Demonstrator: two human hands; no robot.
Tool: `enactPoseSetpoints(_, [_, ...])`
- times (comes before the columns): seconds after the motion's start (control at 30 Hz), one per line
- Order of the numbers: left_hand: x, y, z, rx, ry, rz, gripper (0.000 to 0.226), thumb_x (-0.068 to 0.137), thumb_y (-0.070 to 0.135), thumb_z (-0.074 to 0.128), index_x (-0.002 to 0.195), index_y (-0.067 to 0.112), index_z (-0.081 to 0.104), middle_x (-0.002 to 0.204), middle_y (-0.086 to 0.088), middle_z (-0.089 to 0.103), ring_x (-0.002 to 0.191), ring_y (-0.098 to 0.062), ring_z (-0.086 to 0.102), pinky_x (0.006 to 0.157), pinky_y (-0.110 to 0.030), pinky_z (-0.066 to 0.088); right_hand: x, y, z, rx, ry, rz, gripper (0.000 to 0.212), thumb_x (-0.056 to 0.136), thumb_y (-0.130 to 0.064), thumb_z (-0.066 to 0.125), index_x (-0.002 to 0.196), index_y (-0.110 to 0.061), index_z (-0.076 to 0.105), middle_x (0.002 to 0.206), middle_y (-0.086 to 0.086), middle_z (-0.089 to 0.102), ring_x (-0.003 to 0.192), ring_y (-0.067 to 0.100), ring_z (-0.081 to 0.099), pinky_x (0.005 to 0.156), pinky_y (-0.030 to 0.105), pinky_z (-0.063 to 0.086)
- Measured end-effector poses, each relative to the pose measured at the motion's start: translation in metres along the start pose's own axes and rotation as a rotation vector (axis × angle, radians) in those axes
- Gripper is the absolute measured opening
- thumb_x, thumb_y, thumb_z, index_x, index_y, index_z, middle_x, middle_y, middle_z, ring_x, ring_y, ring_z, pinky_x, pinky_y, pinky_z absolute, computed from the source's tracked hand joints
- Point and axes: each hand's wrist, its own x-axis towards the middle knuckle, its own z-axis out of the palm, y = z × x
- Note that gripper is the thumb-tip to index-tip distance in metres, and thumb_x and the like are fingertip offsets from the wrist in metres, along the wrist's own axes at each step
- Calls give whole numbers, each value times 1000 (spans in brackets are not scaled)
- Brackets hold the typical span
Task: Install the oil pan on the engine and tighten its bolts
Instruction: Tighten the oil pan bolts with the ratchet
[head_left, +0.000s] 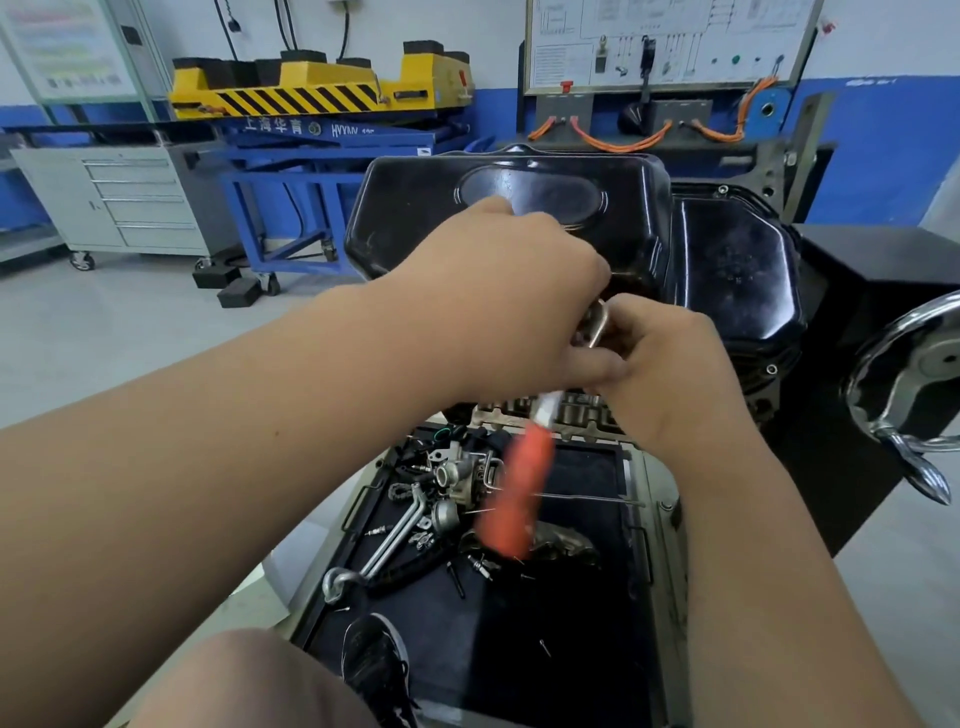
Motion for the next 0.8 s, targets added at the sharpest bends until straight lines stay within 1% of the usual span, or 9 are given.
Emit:
enactPoseSetpoints(0.1, [-1,3,1,-77,28,-77,41,84,63,47,83,23,58,58,10,44,55,-11,43,60,-30,34,-1,-7,6,14,29,37,20,66,-29,48,54,-45,49,50,-20,49,46,6,39,46,23,28])
enactPoseSetpoints(0.2, [2,0,-1,-63,58,14,28,87,39,59,114,30,54,90,10,61,92,-18,55,82,-35,39,0,-6,6,-9,121,75,14,66,-41,54,56,-32,48,52,-14,53,52,8,51,51,32,44])
enactPoseSetpoints(0.27, [3,-4,-1,26,79,79,37,87,24,59,123,31,49,106,10,62,109,-19,48,95,-38,35,1,-7,6,19,114,104,20,66,-48,55,62,-29,51,56,-10,59,56,9,59,59,36,52])
enactPoseSetpoints(0.33, [2,-7,-5,53,87,85,37,89,26,55,125,30,50,114,10,60,116,-20,45,101,-40,30,2,-6,5,63,73,106,19,69,-47,56,69,-29,54,60,-7,62,60,14,64,63,40,55])
enactPoseSetpoints(0.43, [0,-11,-7,45,89,91,28,91,36,52,118,29,57,108,9,61,111,-21,48,103,-40,29,0,-2,-1,75,-8,65,10,78,-39,62,75,-29,60,64,-3,63,65,18,64,65,43,55])
enactPoseSetpoints(0.53, [-1,-10,-5,30,34,42,29,87,53,48,92,27,60,77,9,59,82,-19,57,101,-40,33,-1,2,-7,97,-78,31,3,82,-27,66,80,-30,67,69,-7,65,68,15,64,66,41,55])
enactPoseSetpoints(0.63, [-2,-5,0,2,1,-24,49,79,71,44,66,24,49,52,9,40,50,-10,38,82,-33,41,-1,2,-6,54,-74,-1,26,77,-17,70,66,-38,59,64,-13,61,61,4,59,55,25,47])
enactPoseSetpoints(0.73, [-1,-4,1,-55,1,-56,49,81,69,48,78,21,58,56,10,42,52,-8,40,54,-23,27,-2,-2,-1,-15,-4,5,25,70,-24,65,61,-39,49,60,-17,55,58,3,53,52,25,42])
enactPoseSetpoints(0.8, [2,-6,0,-47,-9,20,29,88,51,54,101,26,61,71,12,50,72,-14,48,67,-27,36,-1,-4,2,-11,65,56,13,72,-38,65,65,-34,56,61,-15,59,60,7,56,57,35,50])
